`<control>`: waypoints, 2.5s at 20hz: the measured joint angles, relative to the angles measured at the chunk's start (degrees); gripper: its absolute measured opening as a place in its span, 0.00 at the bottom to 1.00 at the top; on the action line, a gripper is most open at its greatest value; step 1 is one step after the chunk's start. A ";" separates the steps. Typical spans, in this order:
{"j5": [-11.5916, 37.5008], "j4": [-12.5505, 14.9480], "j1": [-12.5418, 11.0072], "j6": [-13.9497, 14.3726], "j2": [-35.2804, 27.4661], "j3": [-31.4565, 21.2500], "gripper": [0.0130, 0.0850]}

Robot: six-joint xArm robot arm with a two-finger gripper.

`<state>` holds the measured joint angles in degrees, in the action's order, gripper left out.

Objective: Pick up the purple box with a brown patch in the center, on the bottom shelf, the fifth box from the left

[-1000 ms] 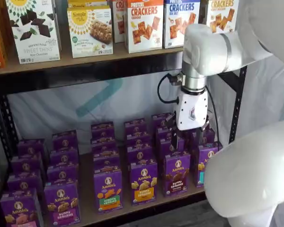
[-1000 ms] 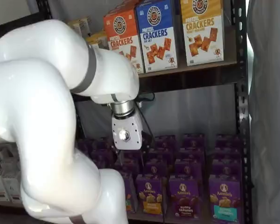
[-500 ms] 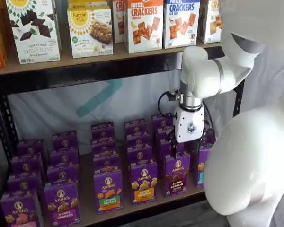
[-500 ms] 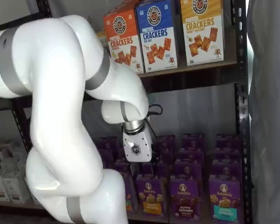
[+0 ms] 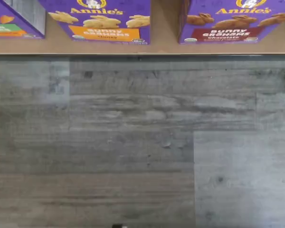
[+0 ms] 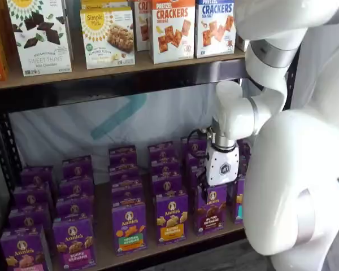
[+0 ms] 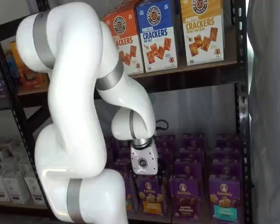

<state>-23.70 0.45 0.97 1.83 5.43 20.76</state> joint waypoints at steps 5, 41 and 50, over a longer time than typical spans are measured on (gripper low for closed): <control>5.50 1.23 -0.45 0.64 -6.47 1.64 1.00; 8.51 -1.49 -4.63 -6.19 -37.92 30.64 1.00; 5.75 -0.56 -6.95 -7.63 -43.22 38.54 1.00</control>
<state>-17.95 -0.11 -5.98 -5.80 -37.79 59.30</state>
